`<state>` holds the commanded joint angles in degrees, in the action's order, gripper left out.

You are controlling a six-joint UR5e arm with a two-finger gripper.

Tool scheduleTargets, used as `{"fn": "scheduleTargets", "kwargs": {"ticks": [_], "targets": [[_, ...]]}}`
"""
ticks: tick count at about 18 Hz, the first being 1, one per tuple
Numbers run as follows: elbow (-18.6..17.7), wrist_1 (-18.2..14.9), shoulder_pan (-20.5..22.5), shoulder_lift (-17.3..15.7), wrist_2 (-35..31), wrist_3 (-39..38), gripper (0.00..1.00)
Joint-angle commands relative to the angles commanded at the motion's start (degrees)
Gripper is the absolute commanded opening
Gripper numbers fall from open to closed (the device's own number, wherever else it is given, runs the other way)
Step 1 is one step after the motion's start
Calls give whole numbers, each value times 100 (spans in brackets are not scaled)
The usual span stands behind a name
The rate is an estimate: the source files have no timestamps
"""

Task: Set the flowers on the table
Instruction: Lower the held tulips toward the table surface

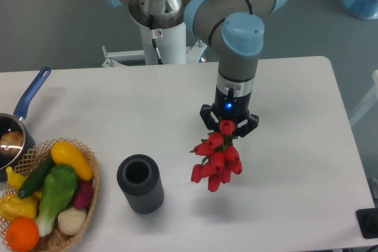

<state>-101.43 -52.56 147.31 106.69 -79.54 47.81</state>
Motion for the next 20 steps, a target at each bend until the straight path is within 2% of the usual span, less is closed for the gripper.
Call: {"fn": "scheduleTargets", "kwargs": {"ticks": [4, 8, 20], "targets": [[0, 0, 0, 80, -9, 0, 32], [-9, -18, -87, 193, -386, 0, 32], [-9, -9, -141, 440, -229, -360, 34]]}}
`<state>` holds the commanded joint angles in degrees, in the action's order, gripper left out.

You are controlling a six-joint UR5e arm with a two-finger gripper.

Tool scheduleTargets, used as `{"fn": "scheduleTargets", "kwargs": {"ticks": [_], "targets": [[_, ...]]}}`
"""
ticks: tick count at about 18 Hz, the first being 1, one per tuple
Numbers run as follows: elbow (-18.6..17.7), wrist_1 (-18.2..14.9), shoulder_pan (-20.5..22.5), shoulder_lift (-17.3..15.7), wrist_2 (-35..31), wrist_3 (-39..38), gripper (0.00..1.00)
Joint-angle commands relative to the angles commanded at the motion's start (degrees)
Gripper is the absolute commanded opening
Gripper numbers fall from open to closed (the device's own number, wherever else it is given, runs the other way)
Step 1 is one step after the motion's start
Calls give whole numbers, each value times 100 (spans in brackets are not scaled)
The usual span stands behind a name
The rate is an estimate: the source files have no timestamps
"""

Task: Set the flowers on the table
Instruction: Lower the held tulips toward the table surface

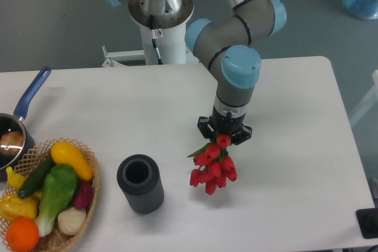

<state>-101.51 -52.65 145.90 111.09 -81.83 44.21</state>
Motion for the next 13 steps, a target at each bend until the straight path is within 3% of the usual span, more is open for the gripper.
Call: {"fn": "scheduleTargets", "kwargs": {"ticks": [13], "targets": [[-9, 53, -70, 185, -9, -79, 37]]}}
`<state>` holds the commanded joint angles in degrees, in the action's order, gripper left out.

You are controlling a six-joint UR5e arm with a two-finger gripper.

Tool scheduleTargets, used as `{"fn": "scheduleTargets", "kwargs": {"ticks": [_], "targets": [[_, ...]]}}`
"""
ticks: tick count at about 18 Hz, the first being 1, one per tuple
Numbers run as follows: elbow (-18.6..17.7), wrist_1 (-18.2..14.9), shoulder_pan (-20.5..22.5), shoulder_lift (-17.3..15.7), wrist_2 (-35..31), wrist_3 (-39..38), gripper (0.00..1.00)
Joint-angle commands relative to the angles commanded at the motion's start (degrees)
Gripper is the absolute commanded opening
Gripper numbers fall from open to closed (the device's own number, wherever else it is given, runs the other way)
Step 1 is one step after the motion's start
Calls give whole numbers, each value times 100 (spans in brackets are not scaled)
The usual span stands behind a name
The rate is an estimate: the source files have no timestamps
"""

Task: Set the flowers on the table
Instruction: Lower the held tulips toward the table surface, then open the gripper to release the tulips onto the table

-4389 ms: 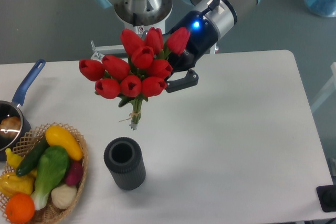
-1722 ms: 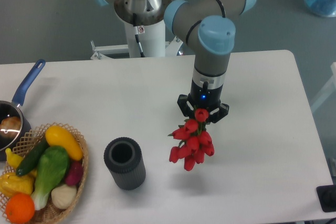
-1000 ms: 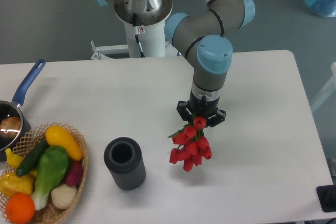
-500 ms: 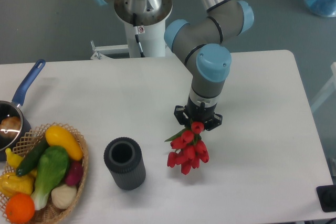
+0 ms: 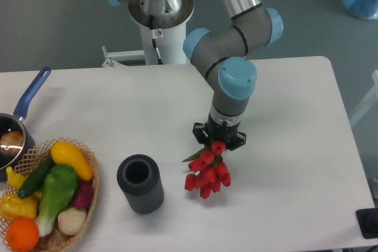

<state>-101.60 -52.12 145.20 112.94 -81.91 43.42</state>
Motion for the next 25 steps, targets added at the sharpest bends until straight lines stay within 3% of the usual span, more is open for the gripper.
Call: {"fn": "scheduleTargets", "kwargs": {"ticks": [7, 11, 12, 13, 18, 20, 21, 25], "targets": [[0, 0, 0, 18, 0, 0, 42], [-9, 9, 0, 18, 0, 9, 50], [-9, 9, 0, 18, 0, 17, 59], [0, 18, 0, 18, -9, 44, 75], [0, 35, 0, 18, -9, 61, 86], [9, 35, 9, 0, -17, 70, 98], [9, 27, 9, -26, -26, 70, 100], [9, 0, 18, -491, -61, -26, 100]]}}
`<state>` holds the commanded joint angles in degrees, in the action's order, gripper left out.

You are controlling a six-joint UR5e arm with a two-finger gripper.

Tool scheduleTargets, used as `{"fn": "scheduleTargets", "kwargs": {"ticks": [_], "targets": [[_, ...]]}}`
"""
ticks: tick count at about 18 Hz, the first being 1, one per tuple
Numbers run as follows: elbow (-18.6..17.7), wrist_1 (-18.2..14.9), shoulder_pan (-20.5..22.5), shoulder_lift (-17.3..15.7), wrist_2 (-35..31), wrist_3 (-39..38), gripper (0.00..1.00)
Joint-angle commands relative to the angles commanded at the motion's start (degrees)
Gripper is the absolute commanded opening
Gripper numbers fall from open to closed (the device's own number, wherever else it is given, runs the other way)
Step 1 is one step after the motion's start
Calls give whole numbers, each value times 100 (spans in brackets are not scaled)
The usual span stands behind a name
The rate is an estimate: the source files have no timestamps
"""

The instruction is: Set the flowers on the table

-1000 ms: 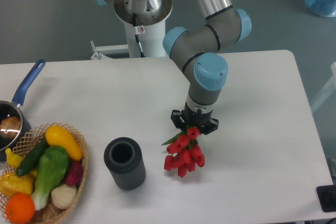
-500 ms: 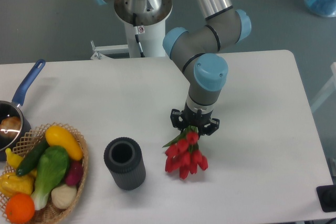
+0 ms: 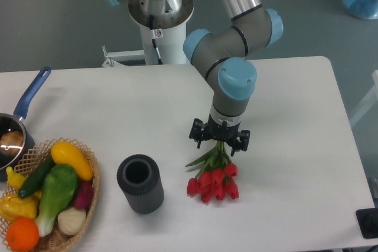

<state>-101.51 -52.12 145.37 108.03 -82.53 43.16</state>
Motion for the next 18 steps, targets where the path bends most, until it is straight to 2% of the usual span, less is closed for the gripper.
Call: {"fn": "scheduleTargets", "kwargs": {"ticks": [3, 5, 10, 13, 18], "targets": [[122, 9, 18, -221, -174, -36, 100], [263, 17, -26, -379, -762, -18, 100], [395, 87, -44, -599, -782, 35, 100], [422, 272, -44, -634, -800, 70, 100], [448, 272, -26, -643, -809, 70, 100]]}}
